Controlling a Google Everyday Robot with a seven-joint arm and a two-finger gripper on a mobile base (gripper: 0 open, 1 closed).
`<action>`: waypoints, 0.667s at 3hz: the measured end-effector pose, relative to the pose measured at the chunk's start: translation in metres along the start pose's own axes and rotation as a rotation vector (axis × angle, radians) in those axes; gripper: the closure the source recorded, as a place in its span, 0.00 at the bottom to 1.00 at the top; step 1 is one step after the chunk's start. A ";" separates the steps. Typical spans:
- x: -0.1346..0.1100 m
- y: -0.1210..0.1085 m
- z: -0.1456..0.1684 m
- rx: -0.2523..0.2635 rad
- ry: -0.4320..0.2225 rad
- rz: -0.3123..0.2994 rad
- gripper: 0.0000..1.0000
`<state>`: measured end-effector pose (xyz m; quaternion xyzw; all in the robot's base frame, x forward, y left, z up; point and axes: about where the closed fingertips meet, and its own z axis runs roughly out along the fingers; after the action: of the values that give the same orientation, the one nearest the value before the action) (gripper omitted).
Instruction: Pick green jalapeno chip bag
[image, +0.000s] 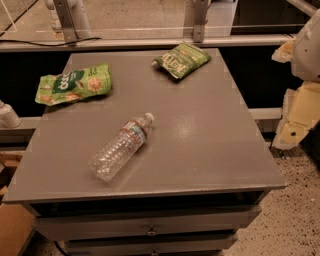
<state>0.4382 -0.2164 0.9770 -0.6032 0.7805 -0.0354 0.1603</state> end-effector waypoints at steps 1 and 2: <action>0.000 0.000 0.000 0.000 0.000 0.000 0.00; -0.002 -0.002 0.000 0.013 -0.037 0.004 0.00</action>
Offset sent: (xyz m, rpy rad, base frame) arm 0.0064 0.0021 -0.0037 0.0772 -0.0311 0.0076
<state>0.4408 -0.2149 0.9777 -0.6012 0.7783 -0.0293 0.1786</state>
